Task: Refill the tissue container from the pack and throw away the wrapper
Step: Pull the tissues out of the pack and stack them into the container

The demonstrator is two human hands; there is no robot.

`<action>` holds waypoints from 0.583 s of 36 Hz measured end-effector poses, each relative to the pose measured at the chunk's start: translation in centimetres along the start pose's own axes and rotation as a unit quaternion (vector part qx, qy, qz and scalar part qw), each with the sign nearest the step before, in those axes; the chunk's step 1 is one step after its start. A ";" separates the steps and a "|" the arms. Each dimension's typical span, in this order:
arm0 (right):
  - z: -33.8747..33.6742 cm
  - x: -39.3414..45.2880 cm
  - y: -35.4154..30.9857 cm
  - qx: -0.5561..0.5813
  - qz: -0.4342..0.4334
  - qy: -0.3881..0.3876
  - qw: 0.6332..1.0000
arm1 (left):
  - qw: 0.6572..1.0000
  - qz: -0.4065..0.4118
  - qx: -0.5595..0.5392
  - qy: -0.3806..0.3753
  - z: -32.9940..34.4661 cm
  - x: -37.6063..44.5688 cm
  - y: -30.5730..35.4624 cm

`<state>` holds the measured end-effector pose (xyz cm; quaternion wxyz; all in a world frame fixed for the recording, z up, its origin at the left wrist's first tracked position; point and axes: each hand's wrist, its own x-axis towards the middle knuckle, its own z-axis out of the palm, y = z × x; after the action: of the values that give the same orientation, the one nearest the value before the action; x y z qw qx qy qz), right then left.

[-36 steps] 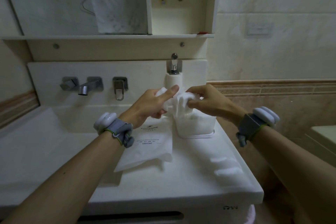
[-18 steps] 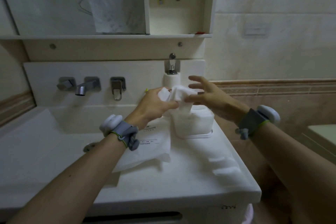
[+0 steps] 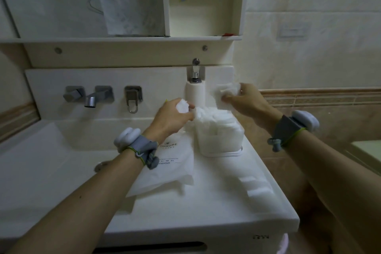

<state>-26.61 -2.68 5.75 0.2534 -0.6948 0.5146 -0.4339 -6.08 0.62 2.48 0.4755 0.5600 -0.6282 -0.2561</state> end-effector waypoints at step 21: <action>3.3 1.3 -1.5 -0.396 0.006 -0.242 0.886 | 0.944 0.106 0.294 -0.110 2.0 0.0 -0.8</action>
<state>-22.94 -3.71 5.78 0.0765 -0.8177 0.5705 -0.0109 -7.47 0.03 0.97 0.2421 0.5735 -0.7796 -0.0686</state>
